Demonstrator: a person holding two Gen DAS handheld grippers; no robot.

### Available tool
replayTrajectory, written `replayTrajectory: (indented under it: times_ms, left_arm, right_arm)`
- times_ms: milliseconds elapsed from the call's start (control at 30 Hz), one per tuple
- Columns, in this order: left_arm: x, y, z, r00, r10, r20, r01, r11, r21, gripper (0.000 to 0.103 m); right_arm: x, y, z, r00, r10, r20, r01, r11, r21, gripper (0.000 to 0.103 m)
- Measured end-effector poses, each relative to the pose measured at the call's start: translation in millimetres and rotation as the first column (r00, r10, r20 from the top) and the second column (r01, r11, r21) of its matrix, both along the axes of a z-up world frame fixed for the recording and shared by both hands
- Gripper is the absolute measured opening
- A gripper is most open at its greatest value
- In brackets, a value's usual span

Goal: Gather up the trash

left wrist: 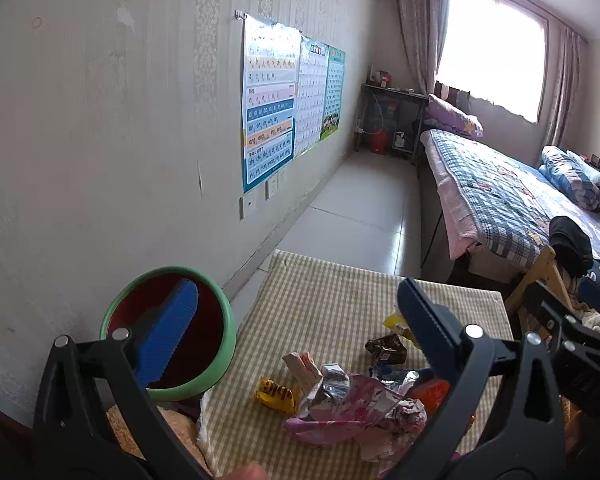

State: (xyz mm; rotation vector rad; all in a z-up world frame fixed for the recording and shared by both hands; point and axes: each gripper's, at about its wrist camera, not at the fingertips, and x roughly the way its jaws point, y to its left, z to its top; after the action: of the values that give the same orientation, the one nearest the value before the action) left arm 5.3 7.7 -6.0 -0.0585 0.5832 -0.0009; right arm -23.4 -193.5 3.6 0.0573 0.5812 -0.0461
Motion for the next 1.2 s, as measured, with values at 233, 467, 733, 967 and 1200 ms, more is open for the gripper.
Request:
replayTrajectory:
  times_ms: [233,467,733,967,1200]
  left_arm:
    - [1.7,0.8,-0.7,1.000,0.003,-0.012,-0.002,1.000,0.003,0.098]
    - [3.9,4.4,-1.8,1.000,0.012,-0.023,-0.012,1.000,-0.001,0.098]
    - [5.2,3.3,0.5,1.000,0.015,-0.024,-0.015,1.000,0.006,0.098]
    - [4.8,3.6,-1.3,1.000,0.018,-0.026,-0.017,1.000,0.014,0.098]
    - [2.8,4.6,-2.3,0.999,0.020,-0.025,-0.020,1.000,0.018,0.098]
  right_arm:
    - [0.6,-0.9,-1.2,1.000,-0.002,-0.005,0.002,1.000,0.004,0.096]
    - [1.5,0.1,-2.8,1.000,0.000,-0.009,0.000,1.000,0.005,0.096]
    - [1.4,0.4,-2.7,1.000,-0.003,-0.005,0.003,1.000,0.005,0.096]
    - [0.1,1.0,-1.4,1.000,-0.005,-0.002,0.005,1.000,0.001,0.096]
    - [-0.9,0.6,-0.1,1.000,-0.006,-0.003,0.006,1.000,0.004,0.096]
